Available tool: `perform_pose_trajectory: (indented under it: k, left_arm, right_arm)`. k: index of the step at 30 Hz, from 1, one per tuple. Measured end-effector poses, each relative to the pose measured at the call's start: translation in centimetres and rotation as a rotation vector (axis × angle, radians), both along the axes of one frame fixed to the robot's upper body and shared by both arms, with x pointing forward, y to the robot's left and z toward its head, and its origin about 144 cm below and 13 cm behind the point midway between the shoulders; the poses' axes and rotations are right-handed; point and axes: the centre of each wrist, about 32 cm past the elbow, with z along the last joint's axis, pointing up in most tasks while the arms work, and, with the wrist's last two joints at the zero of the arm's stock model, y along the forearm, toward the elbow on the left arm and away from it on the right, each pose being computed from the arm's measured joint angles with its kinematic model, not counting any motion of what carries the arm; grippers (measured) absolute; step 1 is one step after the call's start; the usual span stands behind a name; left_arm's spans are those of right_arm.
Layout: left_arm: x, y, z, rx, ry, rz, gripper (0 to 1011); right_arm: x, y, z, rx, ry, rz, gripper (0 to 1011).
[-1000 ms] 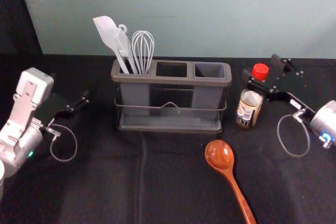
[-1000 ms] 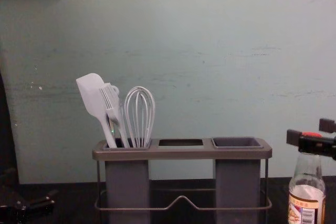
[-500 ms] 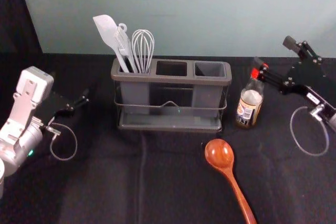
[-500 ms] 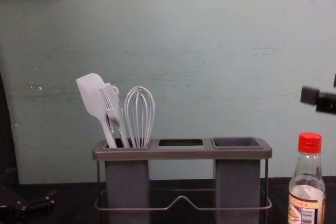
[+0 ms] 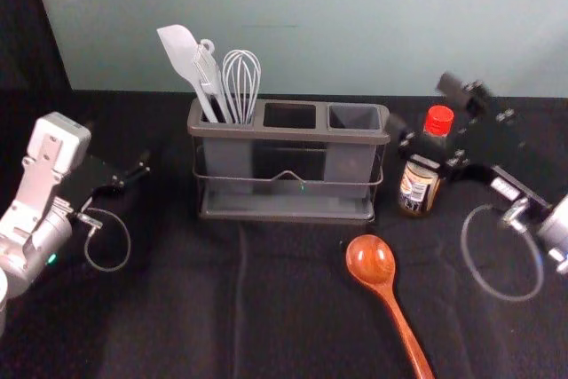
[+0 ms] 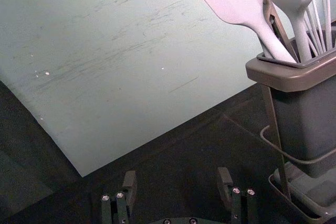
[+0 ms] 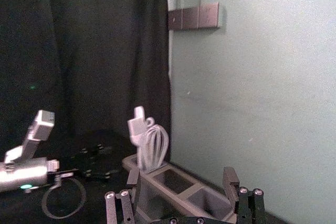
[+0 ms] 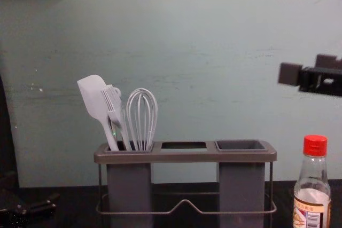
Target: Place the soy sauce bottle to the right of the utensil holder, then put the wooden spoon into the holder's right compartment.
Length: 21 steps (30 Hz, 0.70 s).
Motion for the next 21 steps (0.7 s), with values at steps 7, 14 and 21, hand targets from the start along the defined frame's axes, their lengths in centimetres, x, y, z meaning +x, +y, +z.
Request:
perform_pose_trajectory:
  k: [7,14,21]
  left_arm:
    - [0.0,0.0,0.0,0.000,0.000,0.000,1005]
    - [0.0,0.0,0.0,0.000,0.000,0.000,1005]
    - [0.0,0.0,0.0,0.000,0.000,0.000,1005]
  right_arm:
    - [-1.3,3.0,-0.6,0.014,0.123,0.002,1002]
    - [-2.3,5.6,-1.6,-0.007,0.312,-0.041,1002]
    - [-2.6,6.7,-2.7,-0.028,0.484,-0.120,1002]
